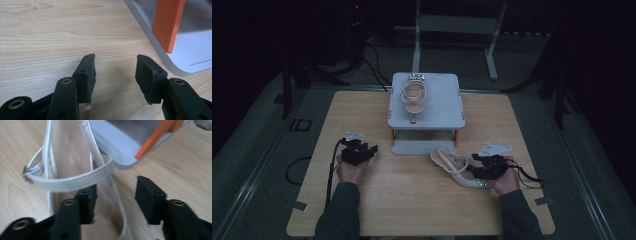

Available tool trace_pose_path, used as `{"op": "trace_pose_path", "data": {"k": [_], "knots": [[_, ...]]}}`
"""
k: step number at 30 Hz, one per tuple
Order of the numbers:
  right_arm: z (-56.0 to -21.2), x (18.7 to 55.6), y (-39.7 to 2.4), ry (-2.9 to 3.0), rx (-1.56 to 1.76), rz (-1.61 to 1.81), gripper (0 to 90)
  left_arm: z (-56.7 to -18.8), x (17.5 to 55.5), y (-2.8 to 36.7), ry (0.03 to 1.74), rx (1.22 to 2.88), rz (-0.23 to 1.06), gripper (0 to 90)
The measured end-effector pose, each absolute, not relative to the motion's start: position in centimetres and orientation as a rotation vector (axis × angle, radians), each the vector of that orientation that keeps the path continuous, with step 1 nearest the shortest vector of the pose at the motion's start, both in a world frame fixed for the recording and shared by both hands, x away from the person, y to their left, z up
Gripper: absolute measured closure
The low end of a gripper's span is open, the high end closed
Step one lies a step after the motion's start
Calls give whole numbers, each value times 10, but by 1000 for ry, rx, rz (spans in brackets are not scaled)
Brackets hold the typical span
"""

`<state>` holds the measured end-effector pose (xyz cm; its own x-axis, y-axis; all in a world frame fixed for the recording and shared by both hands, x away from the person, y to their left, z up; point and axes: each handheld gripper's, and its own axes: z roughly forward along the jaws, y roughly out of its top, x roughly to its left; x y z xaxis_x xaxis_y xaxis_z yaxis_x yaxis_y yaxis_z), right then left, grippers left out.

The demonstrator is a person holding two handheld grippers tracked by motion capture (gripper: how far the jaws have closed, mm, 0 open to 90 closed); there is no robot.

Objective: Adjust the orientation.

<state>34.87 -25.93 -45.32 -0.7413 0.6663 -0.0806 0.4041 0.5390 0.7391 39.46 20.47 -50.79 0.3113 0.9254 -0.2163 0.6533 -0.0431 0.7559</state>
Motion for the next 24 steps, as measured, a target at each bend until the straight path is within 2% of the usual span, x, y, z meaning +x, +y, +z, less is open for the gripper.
{"op": "trace_pose_path", "data": {"k": [1, 3, 4, 5, 6, 7, 8, 11, 24], "knots": [[-452, 344, -263, 2417, 893, 1037, 394, -508, 395, 205, 1420, 1773, 425, 505], [-452, 340, -267, 2404, 909, 1046, 375, -508, 394, 205, 1419, 1772, 424, 504], [-453, 331, -275, 2387, 935, 1058, 309, -508, 394, 205, 1419, 1773, 423, 503], [-453, 331, -275, 2387, 935, 1058, 309, -508, 394, 205, 1418, 1772, 424, 503], [-455, 323, -280, 2370, 961, 1023, 238, -508, 394, 205, 1418, 1773, 424, 502], [-455, 323, -280, 2370, 961, 1023, 238, -508, 394, 204, 1417, 1774, 422, 502], [-458, 314, -284, 2359, 973, 1007, 184, -508, 394, 204, 1414, 1778, 425, 502], [-463, 304, -285, 2364, 986, 983, 127, -508, 394, 205, 1414, 1777, 420, 499], [-474, 310, -287, 2339, 1039, 844, 100, -508, 394, 205, 1410, 1773, 411, 499]]}}
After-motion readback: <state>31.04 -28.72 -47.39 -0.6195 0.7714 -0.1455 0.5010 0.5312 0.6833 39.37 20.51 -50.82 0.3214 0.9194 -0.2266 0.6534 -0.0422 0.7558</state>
